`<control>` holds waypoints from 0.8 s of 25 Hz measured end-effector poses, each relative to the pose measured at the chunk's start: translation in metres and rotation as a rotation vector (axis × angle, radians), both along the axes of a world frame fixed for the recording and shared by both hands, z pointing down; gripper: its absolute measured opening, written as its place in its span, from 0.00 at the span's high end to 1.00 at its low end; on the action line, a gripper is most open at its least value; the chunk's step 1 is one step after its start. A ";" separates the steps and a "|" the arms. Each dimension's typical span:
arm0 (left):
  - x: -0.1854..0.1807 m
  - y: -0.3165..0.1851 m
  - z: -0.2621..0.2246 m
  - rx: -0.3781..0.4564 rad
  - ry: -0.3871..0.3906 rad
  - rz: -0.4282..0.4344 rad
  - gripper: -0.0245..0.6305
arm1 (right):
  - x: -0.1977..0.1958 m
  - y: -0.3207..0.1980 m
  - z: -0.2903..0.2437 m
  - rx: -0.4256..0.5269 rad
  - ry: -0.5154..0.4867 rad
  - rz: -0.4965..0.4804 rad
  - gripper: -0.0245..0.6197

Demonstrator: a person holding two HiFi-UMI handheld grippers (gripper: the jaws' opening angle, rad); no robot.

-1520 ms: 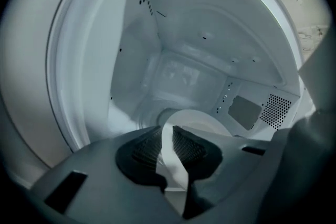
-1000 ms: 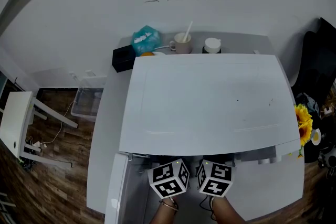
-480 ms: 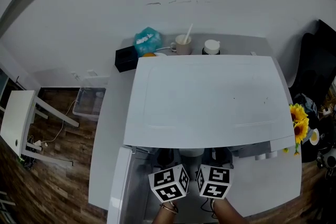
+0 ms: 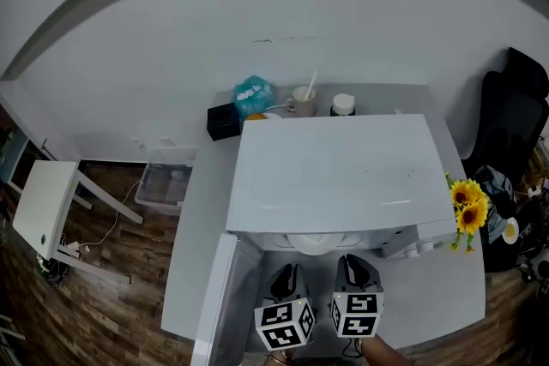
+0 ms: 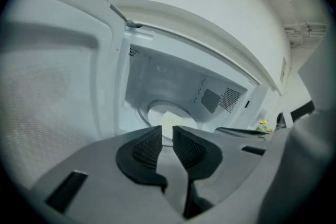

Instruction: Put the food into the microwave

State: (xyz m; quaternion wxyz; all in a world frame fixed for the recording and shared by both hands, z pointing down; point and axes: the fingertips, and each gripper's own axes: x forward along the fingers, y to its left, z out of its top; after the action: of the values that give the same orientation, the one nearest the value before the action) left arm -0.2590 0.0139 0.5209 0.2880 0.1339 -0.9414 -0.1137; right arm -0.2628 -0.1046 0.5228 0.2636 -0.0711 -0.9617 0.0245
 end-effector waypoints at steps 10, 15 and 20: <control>0.069 0.002 -0.031 -0.050 0.007 0.054 0.96 | 0.068 -0.007 -0.031 -0.058 0.018 -0.051 0.93; 0.080 0.000 -0.055 -0.034 -0.040 0.056 0.96 | 0.085 0.003 -0.045 -0.116 0.022 -0.104 0.94; 0.095 -0.003 -0.070 -0.046 -0.062 0.064 0.96 | 0.102 0.009 -0.067 -0.116 -0.006 -0.150 0.94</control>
State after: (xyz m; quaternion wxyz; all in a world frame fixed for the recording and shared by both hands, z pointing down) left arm -0.1642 0.0113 0.4506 0.2654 0.1607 -0.9474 -0.0787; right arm -0.1610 -0.0952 0.4556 0.2573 -0.1580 -0.9514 0.0604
